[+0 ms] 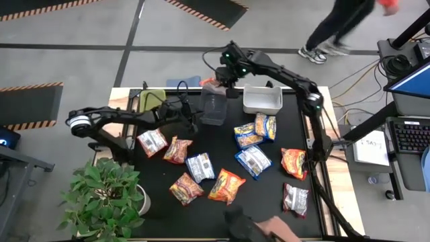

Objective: Sort Maruchan noodles
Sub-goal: Put the orange noodle pack into the black bin

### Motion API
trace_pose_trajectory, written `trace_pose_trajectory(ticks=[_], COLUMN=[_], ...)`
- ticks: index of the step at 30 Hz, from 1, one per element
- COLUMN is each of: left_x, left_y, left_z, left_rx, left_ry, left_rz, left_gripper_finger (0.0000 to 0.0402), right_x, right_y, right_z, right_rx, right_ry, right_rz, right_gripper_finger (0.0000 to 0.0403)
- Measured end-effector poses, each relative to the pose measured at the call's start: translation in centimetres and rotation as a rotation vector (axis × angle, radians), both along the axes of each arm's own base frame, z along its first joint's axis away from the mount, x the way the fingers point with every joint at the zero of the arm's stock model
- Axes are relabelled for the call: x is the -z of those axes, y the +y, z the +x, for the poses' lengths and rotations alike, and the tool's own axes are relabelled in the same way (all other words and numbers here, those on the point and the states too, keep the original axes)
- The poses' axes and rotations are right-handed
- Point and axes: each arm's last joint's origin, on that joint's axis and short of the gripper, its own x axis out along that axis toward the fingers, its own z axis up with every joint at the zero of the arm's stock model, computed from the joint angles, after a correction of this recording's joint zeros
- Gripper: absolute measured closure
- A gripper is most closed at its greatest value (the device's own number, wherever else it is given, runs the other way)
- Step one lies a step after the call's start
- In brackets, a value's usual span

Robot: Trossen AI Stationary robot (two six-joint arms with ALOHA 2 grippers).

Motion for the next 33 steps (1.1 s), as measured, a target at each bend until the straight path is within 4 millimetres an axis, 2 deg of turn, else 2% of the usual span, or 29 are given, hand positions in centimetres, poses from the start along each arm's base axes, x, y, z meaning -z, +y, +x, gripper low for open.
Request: trace_pose_trajectory(ticks=[6,10,17,24,33], left_x=[0.2,0.0,0.1,0.2,2.3], left_y=[0.5,0.4,0.5,0.6,0.8], left_z=[0.0,0.0,-0.1,0.0,0.5], left_rx=[-0.009,-0.006,-0.005,-0.005,-0.007], left_ry=[0.004,-0.004,0.006,0.010,0.063], left_rz=[0.011,0.022,0.029,0.027,-0.005], left_gripper_finger=[0.0364,0.0364,0.0364,0.0364,0.0364], right_x=[1.0,2.1,2.7,5.3,7.7], right_y=[-1.1,-1.5,-2.5,-3.1,-3.8], right_z=[1.4,1.5,1.3,2.2,2.8], right_rx=[-0.031,-0.030,0.003,0.006,0.037], right_ry=[0.042,0.058,0.054,0.103,0.152], right_rz=[0.058,0.063,0.079,0.096,0.083], right_gripper_finger=[0.0351,0.0351,0.0351,0.0351,0.0351])
